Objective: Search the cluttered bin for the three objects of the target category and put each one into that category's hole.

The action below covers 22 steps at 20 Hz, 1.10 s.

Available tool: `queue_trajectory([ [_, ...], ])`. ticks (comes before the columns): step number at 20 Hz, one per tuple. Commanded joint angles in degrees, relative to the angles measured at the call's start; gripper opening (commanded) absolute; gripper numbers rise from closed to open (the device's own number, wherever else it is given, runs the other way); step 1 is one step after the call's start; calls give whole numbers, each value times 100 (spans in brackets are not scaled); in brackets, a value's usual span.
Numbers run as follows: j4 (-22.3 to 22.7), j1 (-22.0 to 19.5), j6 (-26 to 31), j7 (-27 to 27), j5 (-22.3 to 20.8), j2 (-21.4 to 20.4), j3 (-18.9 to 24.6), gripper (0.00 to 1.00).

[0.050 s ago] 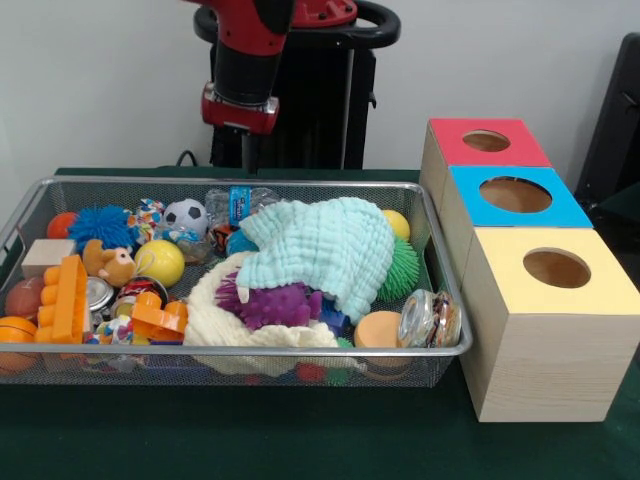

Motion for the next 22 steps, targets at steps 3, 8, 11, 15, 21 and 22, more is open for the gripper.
queue_trajectory([
  [3,-1011,-348,-1557,1130,363,1228,142,100],
  [8,-1056,-437,-1717,1064,407,1363,216,100],
  [11,-1053,-454,-1801,1040,426,1434,231,100],
  [15,-1110,-479,-1906,1040,433,1629,291,100],
  [21,-404,-477,-855,1026,385,497,473,100],
  [22,-223,-457,-523,991,399,124,519,100],
])
